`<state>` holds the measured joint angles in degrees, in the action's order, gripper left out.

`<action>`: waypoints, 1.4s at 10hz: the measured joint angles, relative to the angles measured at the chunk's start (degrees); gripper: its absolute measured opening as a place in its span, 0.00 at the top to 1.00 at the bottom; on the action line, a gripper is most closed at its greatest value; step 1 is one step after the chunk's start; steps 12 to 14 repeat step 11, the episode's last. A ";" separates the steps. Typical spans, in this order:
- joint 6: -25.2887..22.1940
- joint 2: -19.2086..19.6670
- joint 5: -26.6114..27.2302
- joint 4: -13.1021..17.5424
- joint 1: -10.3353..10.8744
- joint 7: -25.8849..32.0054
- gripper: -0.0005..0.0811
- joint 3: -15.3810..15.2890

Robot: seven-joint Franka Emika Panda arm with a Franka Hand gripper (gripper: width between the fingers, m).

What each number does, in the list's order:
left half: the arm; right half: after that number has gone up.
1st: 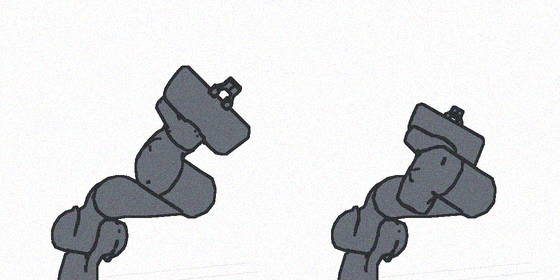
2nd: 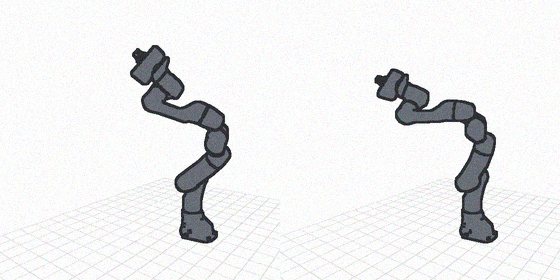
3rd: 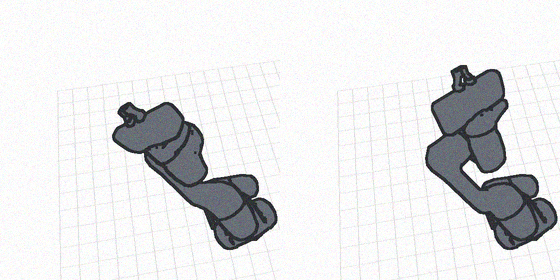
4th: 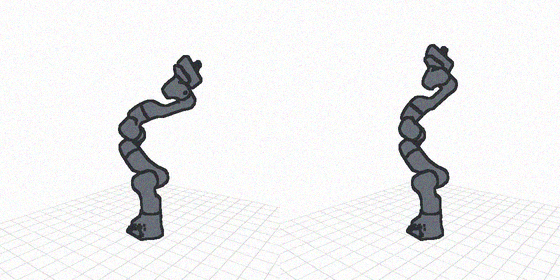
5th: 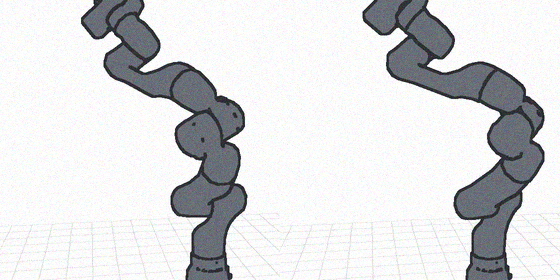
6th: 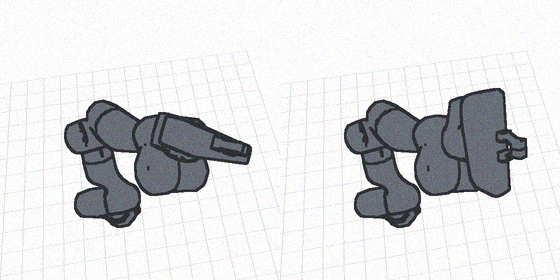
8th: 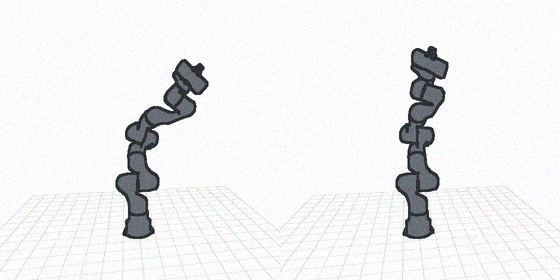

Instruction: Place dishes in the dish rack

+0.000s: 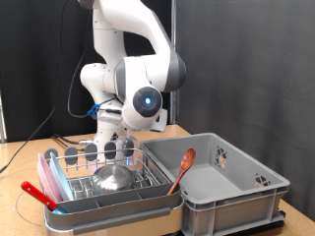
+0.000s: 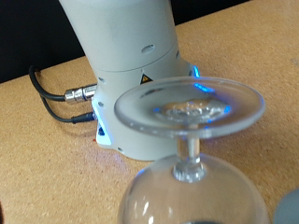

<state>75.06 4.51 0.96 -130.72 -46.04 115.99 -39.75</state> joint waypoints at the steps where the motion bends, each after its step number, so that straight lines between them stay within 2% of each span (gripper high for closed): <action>1: -1.76 0.27 0.16 2.46 -0.12 -0.23 0.00 0.39; 2: -3.92 2.40 0.30 5.06 -0.32 -0.83 0.00 0.63; 4: -1.77 2.06 -0.10 4.28 -0.27 -0.09 0.00 0.43; 5: 1.16 0.29 -0.28 3.49 -0.25 2.21 0.00 0.04; 7: 5.66 -6.80 0.20 1.83 0.03 9.48 0.00 -0.53; 9: 6.77 -13.16 2.44 1.32 0.21 15.06 0.00 -0.44; 11: 6.73 -18.22 5.27 1.83 0.24 17.56 0.00 0.34; 14: 6.73 -18.22 5.27 1.83 0.24 17.56 0.00 0.34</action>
